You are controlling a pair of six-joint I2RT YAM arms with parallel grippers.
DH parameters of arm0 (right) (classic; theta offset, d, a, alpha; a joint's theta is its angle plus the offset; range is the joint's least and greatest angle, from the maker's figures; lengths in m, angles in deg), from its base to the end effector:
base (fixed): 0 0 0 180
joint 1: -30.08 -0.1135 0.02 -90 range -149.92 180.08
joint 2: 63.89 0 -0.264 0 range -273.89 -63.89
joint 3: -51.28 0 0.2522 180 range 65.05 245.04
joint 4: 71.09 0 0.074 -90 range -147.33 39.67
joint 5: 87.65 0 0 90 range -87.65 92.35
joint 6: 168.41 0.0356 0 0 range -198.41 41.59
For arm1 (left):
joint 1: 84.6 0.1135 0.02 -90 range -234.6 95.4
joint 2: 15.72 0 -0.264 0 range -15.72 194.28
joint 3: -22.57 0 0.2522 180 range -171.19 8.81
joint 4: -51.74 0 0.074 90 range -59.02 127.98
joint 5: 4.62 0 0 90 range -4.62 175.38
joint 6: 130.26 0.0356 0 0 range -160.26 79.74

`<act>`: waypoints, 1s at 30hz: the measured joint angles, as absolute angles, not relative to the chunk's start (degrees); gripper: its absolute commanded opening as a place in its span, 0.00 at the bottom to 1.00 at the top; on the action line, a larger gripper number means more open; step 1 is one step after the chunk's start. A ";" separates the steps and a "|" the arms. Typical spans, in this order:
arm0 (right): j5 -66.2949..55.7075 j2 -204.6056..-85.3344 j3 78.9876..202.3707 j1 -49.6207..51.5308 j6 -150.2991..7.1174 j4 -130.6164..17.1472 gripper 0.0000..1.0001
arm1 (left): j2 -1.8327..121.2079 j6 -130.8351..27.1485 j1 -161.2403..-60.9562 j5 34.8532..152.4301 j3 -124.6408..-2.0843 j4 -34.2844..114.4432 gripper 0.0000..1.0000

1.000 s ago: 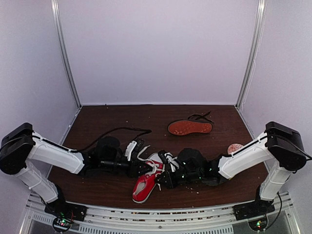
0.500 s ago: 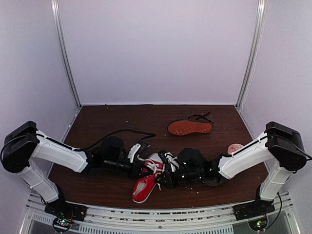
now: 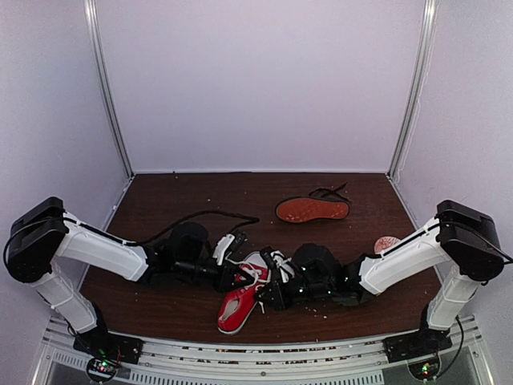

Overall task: Tie the shoes
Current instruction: Pick up the crossed shoelace from the shoe.

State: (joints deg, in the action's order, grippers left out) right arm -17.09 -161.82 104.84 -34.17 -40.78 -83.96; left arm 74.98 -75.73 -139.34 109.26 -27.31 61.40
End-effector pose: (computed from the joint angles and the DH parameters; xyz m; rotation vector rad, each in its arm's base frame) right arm 0.1320 0.3010 0.1424 -0.7824 2.2997 1.3125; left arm 0.1645 -0.2576 0.1575 0.6746 2.2869 -1.2992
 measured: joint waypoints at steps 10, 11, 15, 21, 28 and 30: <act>-17.12 -161.82 104.84 -34.17 -40.80 -83.98 0.00 | 75.24 -76.58 -139.34 107.71 -27.31 61.07 0.26; -17.12 -161.82 104.84 -34.17 -40.80 -83.96 0.00 | 75.24 -76.64 -139.34 107.88 -27.31 61.18 0.28; -17.09 -161.80 104.84 -34.17 -40.87 -83.94 0.00 | 75.24 -76.64 -139.34 108.76 -27.31 61.85 0.32; -17.05 -160.92 104.84 -34.17 -41.06 -83.70 0.00 | 75.24 -75.68 -139.34 108.41 -28.86 57.75 0.36; -17.03 -160.62 104.70 -34.17 -41.15 -83.72 0.00 | 75.24 -74.00 -139.47 106.90 -32.60 52.57 0.36; -16.96 -160.62 104.53 -34.17 -41.15 -83.77 0.00 | 75.37 -73.80 -139.54 106.46 -33.34 51.32 0.37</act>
